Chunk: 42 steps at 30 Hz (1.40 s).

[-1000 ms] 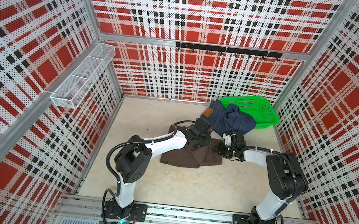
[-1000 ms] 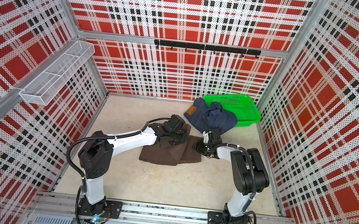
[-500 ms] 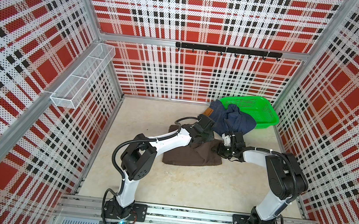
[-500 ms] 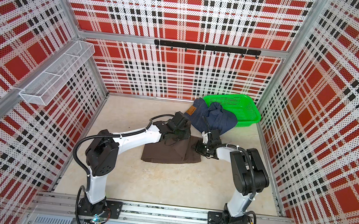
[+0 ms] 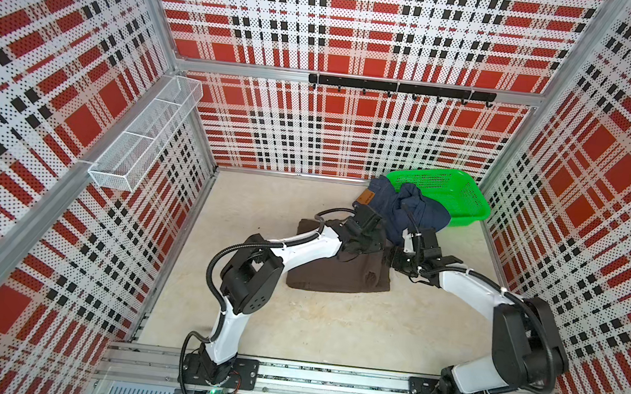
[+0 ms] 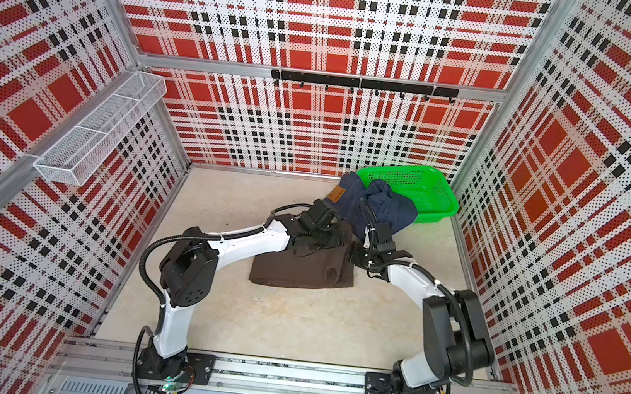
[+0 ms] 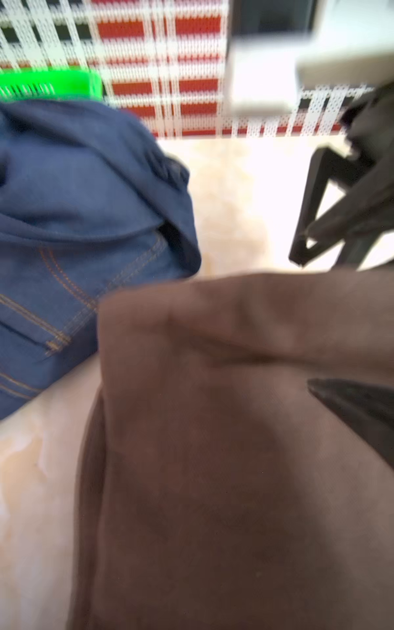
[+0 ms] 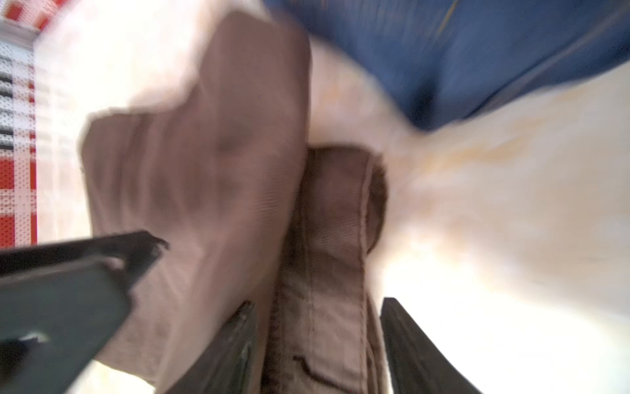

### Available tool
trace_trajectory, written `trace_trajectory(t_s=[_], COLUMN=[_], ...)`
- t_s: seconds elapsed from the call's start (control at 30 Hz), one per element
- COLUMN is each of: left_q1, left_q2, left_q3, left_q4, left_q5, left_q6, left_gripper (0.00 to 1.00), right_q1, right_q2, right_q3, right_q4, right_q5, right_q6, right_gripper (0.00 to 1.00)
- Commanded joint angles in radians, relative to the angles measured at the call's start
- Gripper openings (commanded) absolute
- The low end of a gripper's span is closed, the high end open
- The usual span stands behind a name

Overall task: Fold and stack the trousers
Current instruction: Fold the trousers at the center of the table, then move the trousers to the center of the table.

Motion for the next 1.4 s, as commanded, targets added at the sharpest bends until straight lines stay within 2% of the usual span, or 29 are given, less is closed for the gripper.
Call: trace_trajectory(t_s=[0.0,0.17,0.4,0.5,0.7,0.83,0.93,1.13,1.37], left_q1=[-0.003,0.053,0.199,0.252,0.302,0.315,0.323,0.412,0.538], left_q2=[-0.119,-0.211,-0.3,-0.308,-0.312,-0.295,-0.276,-0.313,-0.394], left_q3=[0.027,-0.128,-0.469,-0.558,-0.665,-0.694,-0.682,-0.591,-0.434], left_q4=[0.022,0.032,0.146,0.148,0.086,0.067,0.048,-0.065,-0.172], left_q5=[0.007,0.0,0.06,0.06,0.024,0.02,-0.007,-0.142,-0.207], left_q6=[0.044,0.055,0.038,0.055,0.107,0.137,0.156,0.208,0.294], left_gripper=[0.8,0.8,0.79,0.81,0.84,0.86,0.87,0.89,0.89], right_q1=[-0.001,0.021,0.085,0.084,0.085,0.091,0.117,0.199,0.255], right_q2=[-0.076,-0.06,0.1,0.15,0.207,0.236,0.277,0.366,0.442], right_q3=[0.052,0.119,0.165,0.149,0.097,0.055,0.062,0.171,0.351], right_q4=[-0.095,-0.118,-0.081,-0.093,-0.188,-0.174,-0.145,-0.082,-0.044], right_q5=[0.133,0.051,-0.058,-0.024,0.068,0.051,0.025,-0.043,-0.071], right_q6=[-0.022,-0.036,-0.031,-0.032,-0.042,-0.033,-0.02,0.03,0.075], right_gripper=[0.64,0.63,0.51,0.5,0.61,0.63,0.59,0.51,0.52])
